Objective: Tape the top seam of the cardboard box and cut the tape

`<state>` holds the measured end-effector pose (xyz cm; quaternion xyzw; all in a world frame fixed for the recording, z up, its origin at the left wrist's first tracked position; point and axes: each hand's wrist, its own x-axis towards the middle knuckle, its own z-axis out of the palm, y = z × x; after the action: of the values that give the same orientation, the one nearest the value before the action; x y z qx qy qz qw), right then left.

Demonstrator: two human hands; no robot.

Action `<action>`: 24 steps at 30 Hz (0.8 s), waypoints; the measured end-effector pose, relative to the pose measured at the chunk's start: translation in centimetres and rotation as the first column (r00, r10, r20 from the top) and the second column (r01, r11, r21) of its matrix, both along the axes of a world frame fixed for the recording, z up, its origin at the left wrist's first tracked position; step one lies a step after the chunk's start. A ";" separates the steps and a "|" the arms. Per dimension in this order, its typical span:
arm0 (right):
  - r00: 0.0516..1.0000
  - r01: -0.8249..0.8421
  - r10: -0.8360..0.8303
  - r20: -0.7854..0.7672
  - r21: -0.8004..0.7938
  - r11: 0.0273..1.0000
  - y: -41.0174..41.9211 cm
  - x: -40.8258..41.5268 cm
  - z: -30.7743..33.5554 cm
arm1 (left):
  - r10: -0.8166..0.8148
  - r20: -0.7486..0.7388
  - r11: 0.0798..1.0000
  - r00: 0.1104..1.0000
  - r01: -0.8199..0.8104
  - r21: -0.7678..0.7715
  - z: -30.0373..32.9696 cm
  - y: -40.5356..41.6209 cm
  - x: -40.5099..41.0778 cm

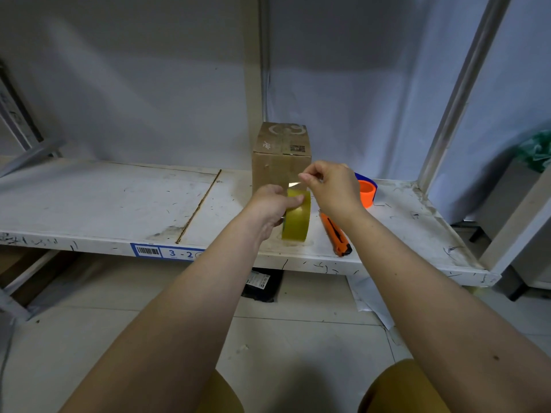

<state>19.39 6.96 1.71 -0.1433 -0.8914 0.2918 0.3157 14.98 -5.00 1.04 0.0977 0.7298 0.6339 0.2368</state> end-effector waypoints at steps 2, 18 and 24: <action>0.997 0.074 -0.074 0.025 0.016 0.997 0.4 -0.2 0.0 | -0.011 -0.051 0.999 0.999 0.008 -0.045 0.3 0.3 0.2; 0.994 0.106 -0.110 -0.015 -0.165 0.981 -0.3 0.1 -0.1 | 0.127 0.188 0.973 0.974 -0.159 0.169 0.5 1.0 0.2; 0.994 0.110 -0.105 0.035 -0.355 0.928 -0.6 -0.1 -0.9 | 0.214 0.189 0.954 0.958 -0.247 0.170 0.0 0.8 -0.5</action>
<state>19.32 6.37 0.85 -0.2490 -0.8169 0.4299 0.2930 14.44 -4.17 1.02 -0.0201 0.6491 0.7305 0.2113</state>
